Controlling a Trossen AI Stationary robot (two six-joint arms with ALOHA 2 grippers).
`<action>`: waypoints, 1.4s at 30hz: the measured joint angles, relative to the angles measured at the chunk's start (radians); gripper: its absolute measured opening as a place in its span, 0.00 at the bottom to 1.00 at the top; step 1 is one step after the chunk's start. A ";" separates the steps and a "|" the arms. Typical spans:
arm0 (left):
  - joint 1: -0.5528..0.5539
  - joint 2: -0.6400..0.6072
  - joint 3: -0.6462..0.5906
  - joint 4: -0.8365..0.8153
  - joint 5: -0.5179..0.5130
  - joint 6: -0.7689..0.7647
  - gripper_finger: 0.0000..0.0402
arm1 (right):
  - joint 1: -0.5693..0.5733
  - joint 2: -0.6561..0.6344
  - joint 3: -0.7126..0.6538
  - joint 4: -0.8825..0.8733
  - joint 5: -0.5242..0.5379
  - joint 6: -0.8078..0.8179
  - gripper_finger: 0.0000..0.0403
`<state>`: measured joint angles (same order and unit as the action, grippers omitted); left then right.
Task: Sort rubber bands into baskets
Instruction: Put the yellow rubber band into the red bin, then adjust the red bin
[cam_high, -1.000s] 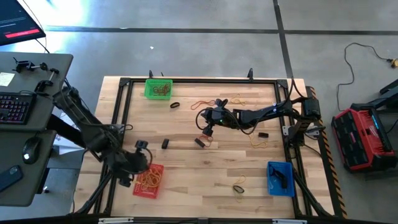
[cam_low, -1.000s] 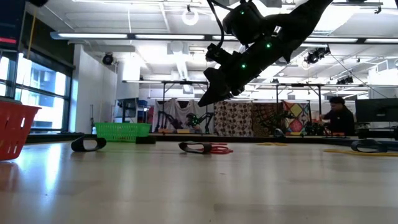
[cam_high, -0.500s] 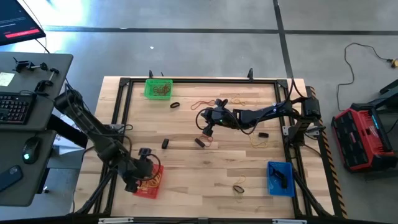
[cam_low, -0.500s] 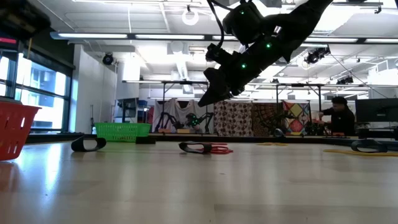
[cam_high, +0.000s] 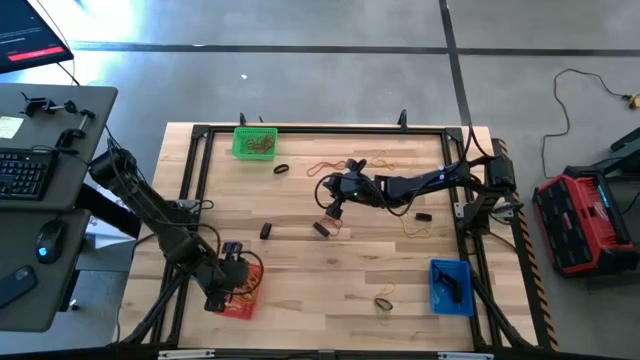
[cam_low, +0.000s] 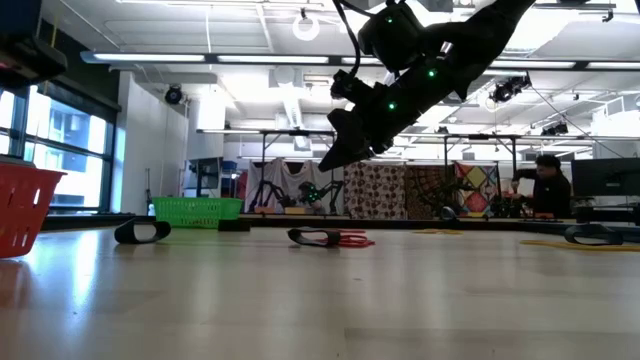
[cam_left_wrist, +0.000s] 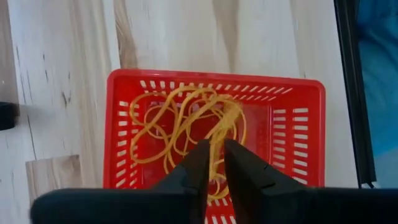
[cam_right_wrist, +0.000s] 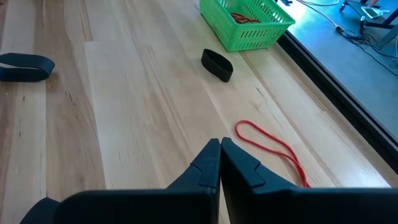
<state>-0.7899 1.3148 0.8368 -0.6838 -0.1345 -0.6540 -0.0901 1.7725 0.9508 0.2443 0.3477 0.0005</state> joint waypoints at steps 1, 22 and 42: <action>0.003 -0.003 0.000 -0.001 0.000 -0.004 0.12 | 0.000 0.000 0.000 0.000 0.000 0.000 0.00; 0.045 0.054 -0.074 0.001 -0.010 -0.021 0.00 | 0.000 0.000 0.000 0.000 0.000 0.000 0.00; 0.042 0.079 -0.092 -0.186 -0.051 -0.155 0.00 | 0.000 0.000 0.000 0.000 0.000 0.000 0.00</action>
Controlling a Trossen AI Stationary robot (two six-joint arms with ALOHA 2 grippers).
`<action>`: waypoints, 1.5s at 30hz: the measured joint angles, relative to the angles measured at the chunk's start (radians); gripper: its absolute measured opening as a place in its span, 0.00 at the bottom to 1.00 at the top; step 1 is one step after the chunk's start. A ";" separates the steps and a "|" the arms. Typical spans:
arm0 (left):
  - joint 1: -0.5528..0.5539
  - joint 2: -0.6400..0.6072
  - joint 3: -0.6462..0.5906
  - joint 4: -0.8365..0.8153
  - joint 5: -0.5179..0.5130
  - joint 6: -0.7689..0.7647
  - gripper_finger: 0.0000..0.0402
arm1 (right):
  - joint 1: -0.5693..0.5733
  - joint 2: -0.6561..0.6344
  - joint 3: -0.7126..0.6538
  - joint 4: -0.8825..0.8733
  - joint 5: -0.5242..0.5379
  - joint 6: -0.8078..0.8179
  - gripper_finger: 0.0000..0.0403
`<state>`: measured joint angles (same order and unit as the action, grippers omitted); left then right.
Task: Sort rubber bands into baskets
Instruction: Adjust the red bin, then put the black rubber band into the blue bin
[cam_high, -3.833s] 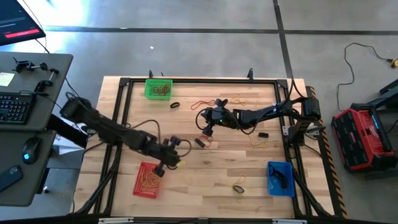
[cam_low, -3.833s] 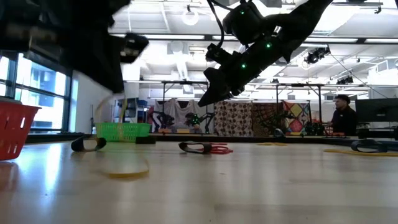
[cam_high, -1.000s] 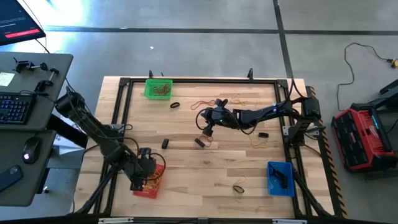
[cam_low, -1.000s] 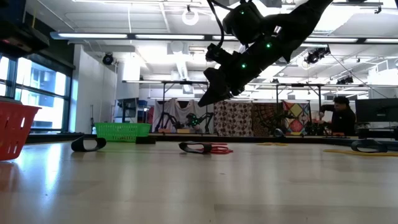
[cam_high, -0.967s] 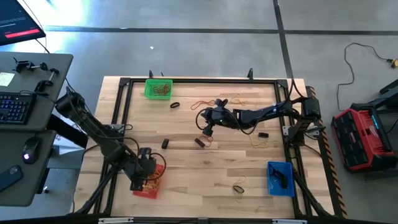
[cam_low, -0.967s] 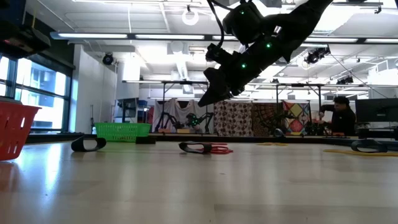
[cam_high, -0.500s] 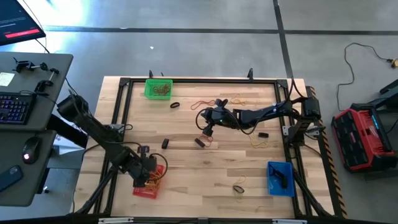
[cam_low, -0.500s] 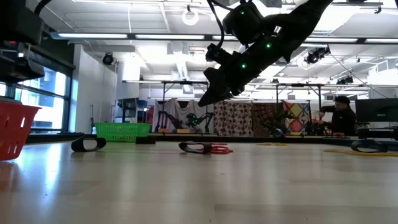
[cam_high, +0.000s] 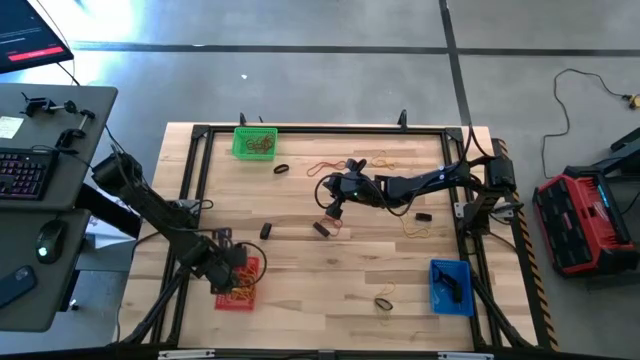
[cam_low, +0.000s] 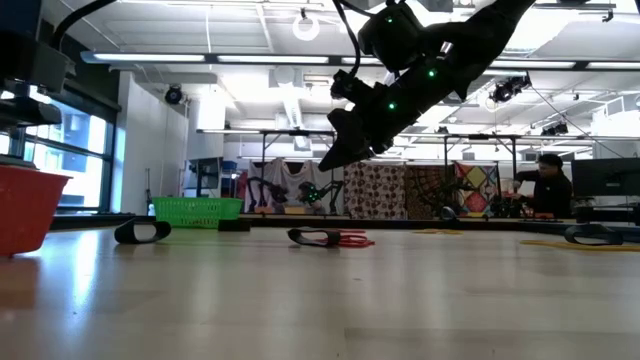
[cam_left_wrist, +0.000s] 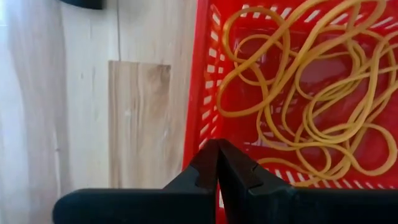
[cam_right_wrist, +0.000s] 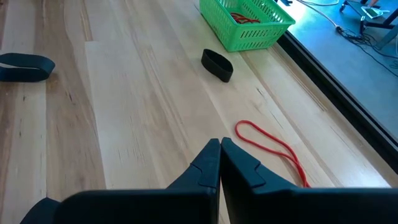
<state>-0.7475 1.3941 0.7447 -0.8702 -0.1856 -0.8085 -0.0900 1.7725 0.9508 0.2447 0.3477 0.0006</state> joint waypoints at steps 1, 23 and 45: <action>0.000 0.000 0.005 -0.013 0.000 0.000 0.00 | 0.000 0.000 0.000 0.001 0.000 0.000 0.00; 0.206 -0.277 0.038 -0.028 -0.176 0.212 0.00 | 0.000 0.000 0.000 0.064 -0.148 0.047 0.00; 0.461 -0.160 -0.091 0.370 -0.068 0.412 0.07 | 0.139 0.030 0.000 -0.049 -0.202 0.161 0.35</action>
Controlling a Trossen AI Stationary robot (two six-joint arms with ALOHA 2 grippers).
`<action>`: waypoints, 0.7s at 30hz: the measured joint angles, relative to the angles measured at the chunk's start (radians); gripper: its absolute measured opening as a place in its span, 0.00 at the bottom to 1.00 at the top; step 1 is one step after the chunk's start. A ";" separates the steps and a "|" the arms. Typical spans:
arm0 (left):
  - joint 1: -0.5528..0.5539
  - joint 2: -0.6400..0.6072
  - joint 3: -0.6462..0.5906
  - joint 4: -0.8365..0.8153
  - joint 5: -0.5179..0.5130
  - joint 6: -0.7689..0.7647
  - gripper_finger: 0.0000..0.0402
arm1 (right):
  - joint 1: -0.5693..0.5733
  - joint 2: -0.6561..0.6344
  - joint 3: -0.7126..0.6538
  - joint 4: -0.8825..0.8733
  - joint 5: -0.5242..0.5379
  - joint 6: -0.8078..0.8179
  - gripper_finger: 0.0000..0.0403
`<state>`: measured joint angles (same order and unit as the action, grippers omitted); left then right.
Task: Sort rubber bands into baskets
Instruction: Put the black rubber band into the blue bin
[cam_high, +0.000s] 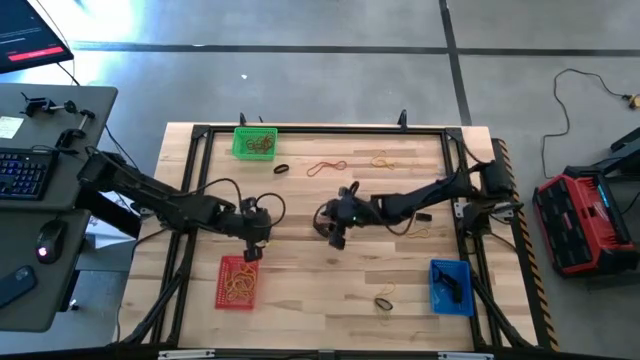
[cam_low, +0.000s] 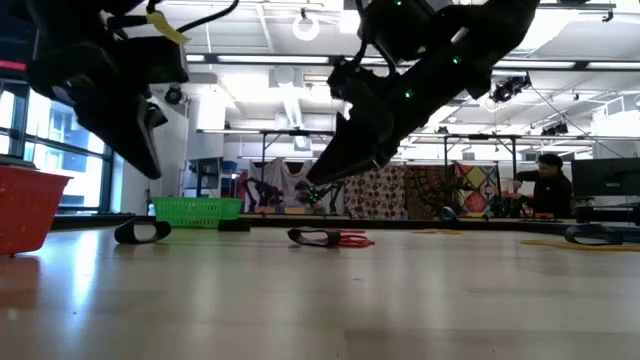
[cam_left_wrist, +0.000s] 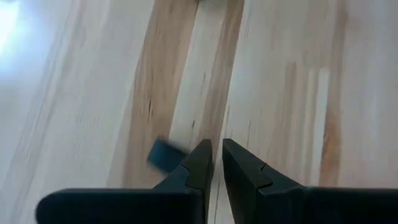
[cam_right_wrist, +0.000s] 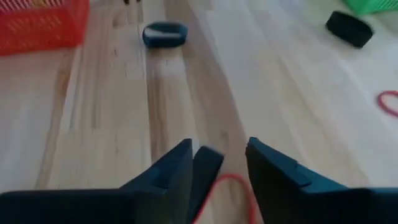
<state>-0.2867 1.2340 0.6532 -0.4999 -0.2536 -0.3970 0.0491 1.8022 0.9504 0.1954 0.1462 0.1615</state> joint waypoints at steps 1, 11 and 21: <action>-0.004 -0.008 -0.022 0.060 -0.003 0.013 0.06 | 0.012 0.014 0.000 0.007 0.019 0.013 0.36; -0.008 -0.057 -0.181 0.493 -0.011 0.060 0.00 | 0.072 0.078 0.000 -0.016 0.108 0.132 0.39; -0.008 -0.057 -0.184 0.574 -0.166 0.093 0.00 | 0.082 0.144 0.005 -0.017 0.083 0.164 0.39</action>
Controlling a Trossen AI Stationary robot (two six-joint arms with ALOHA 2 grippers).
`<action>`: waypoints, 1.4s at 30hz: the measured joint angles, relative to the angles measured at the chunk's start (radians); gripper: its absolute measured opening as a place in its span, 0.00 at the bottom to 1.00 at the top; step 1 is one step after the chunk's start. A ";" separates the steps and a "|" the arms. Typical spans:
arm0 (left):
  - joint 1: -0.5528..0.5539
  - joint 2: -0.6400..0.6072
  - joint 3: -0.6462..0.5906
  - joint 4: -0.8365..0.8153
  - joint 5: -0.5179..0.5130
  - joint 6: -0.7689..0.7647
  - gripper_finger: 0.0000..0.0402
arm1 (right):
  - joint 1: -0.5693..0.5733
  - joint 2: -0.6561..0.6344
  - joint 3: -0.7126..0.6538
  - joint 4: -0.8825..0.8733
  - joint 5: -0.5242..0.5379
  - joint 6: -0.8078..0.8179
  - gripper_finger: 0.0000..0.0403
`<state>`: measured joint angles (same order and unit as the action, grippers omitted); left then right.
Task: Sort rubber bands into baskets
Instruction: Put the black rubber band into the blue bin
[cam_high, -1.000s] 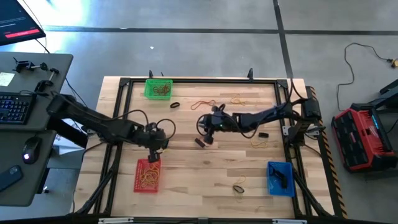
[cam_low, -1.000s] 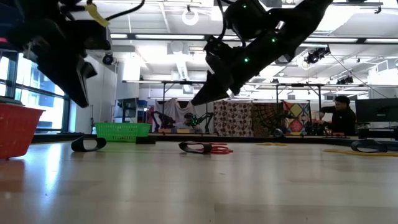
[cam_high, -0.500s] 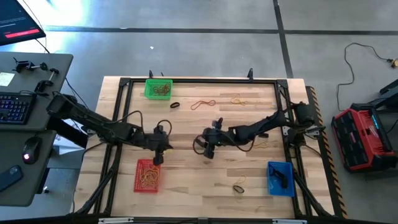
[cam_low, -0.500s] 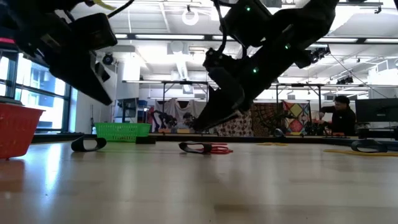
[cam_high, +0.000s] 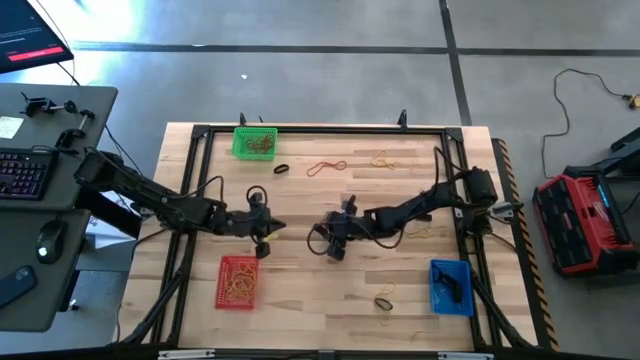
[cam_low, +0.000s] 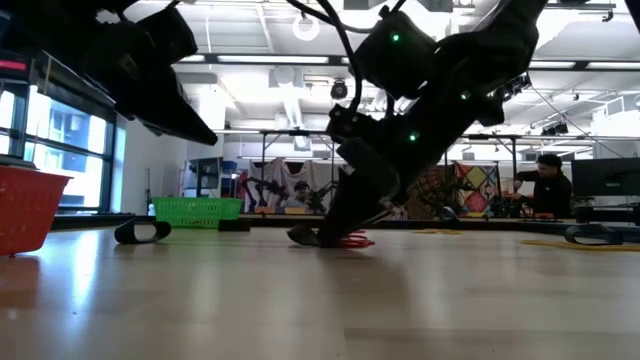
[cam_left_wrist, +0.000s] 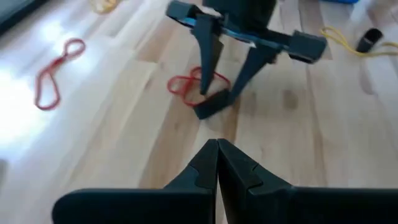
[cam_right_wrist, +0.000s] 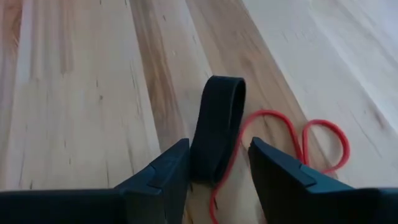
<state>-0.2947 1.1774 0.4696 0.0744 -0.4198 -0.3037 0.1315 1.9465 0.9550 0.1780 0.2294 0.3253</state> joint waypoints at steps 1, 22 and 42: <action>0.000 0.000 0.000 0.008 -0.004 0.001 0.00 | 0.002 0.000 0.000 -0.001 0.006 0.004 0.38; -0.001 0.000 0.000 0.059 -0.066 0.028 0.00 | 0.089 -0.254 0.000 -0.210 0.027 -0.019 0.00; 0.000 0.000 0.001 0.057 -0.062 0.020 0.00 | 0.102 -0.143 0.000 -0.150 0.182 0.051 0.42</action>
<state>-0.2951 1.1778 0.4702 0.1314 -0.4820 -0.2840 0.2333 1.8039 0.9550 0.0279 0.4115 0.3767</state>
